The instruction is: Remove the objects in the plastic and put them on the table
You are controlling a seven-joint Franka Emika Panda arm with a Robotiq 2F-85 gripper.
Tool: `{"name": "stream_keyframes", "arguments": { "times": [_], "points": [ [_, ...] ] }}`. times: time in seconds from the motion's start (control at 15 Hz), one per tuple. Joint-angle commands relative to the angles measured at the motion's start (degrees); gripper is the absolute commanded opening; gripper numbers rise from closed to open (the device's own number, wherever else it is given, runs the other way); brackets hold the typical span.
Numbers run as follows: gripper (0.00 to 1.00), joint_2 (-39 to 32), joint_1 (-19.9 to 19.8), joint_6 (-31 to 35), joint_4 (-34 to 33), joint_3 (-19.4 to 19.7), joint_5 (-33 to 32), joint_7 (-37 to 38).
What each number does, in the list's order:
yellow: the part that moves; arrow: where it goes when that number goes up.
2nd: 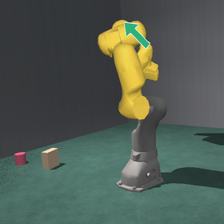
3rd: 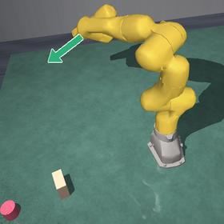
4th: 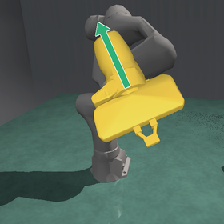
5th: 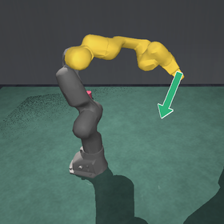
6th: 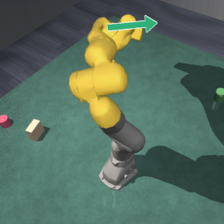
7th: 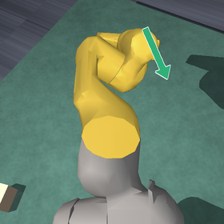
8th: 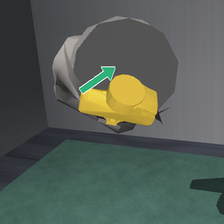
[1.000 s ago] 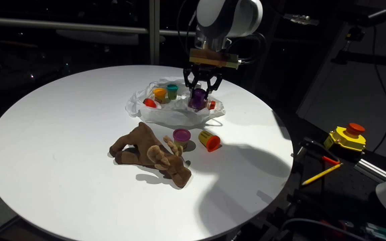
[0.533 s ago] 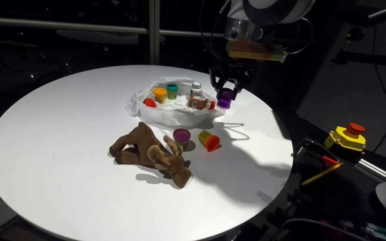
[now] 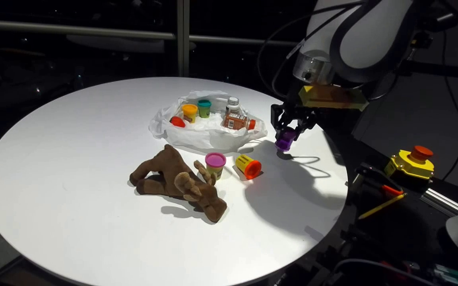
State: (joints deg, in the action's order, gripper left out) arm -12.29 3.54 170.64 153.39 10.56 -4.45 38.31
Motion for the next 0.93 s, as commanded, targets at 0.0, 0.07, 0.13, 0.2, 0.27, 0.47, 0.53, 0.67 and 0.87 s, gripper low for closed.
{"name": "stream_keyframes", "arguments": {
  "times": [0.0,0.07,0.13,0.2,0.27,0.47,0.53,0.67,0.87],
  "points": [
    [0.25,-6.3,0.1,5.1,-1.9,-1.0,4.3,-3.6],
    [0.25,-7.2,1.0,5.7,-2.0,-0.3,4.9,-4.2],
    [0.25,-8.1,2.5,6.0,-2.3,1.2,5.1,-4.5],
    [0.75,-8.7,4.3,6.0,-2.4,3.0,5.3,-4.7],
    [0.76,-8.7,6.6,6.3,-2.2,5.4,5.1,-4.3],
    [0.99,-6.8,12.7,6.2,-1.7,12.0,4.2,-4.2],
    [1.00,-6.2,15.0,5.7,-1.9,14.6,3.5,-4.5],
    [1.00,-4.8,17.4,2.2,-4.1,17.6,1.7,-7.3],
    [1.00,-4.5,15.1,-6.8,-12.2,15.5,-0.1,-11.4]
  ]
}}
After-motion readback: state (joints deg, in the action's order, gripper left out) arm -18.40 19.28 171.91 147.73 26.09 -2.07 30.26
